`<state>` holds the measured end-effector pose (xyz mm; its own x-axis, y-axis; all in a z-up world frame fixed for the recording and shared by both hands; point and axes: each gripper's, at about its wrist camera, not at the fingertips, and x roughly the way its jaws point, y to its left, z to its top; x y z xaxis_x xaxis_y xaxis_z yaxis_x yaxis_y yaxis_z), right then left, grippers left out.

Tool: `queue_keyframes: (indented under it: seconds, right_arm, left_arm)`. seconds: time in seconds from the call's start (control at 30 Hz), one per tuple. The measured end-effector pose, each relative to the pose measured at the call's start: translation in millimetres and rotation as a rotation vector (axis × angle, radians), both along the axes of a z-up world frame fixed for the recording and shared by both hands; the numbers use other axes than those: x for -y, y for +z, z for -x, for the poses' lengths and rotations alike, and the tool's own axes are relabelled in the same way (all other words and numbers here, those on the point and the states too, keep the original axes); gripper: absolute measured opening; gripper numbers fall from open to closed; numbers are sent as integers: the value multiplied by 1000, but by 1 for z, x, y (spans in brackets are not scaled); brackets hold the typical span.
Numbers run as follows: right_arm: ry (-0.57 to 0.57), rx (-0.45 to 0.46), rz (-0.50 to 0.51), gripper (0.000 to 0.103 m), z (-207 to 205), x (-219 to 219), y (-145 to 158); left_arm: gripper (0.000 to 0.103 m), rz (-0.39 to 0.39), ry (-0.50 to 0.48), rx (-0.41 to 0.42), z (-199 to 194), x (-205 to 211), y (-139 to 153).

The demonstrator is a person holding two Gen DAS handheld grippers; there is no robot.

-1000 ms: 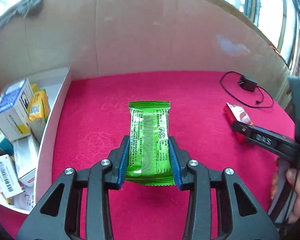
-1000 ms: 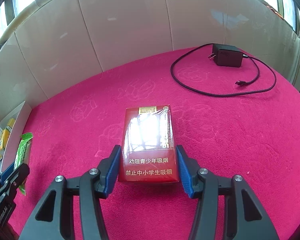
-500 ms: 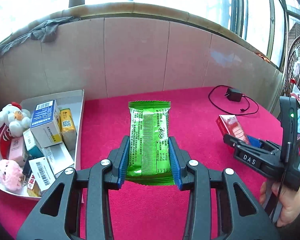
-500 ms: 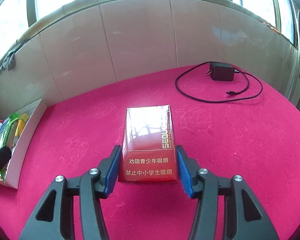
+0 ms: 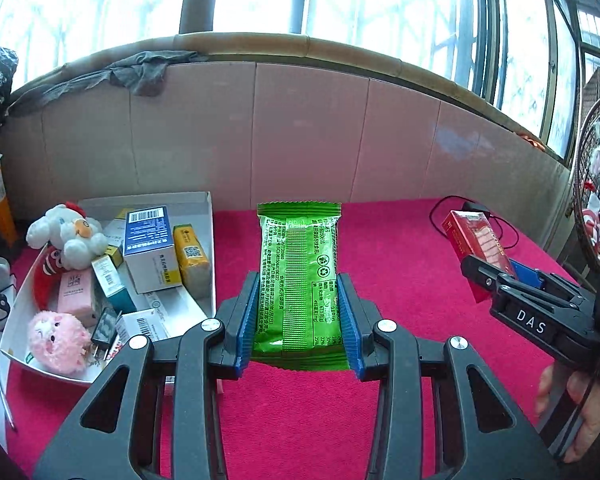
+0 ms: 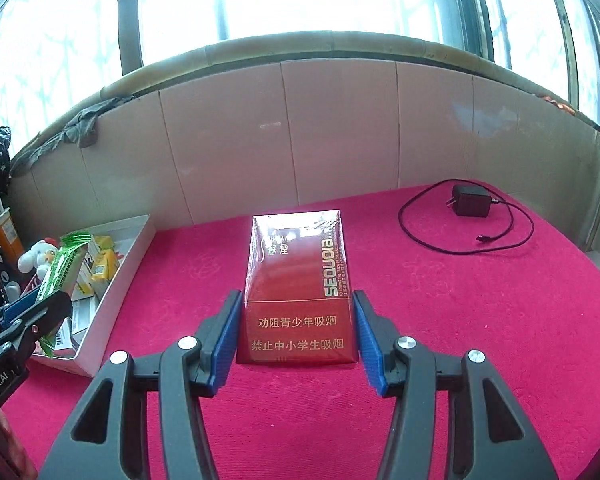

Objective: Organize objects
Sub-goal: 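Lift and carry the snack bar and red pack over the white tray with both tools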

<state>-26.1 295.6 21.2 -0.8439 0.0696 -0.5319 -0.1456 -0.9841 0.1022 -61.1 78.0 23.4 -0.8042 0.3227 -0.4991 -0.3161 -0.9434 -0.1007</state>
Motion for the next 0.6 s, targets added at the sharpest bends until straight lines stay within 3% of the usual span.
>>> queue_keyframes:
  seconds: [0.6]
  right_arm:
    - [72, -53, -42, 54, -14, 43, 27]
  left_arm:
    - [37, -44, 54, -9, -9, 37, 6]
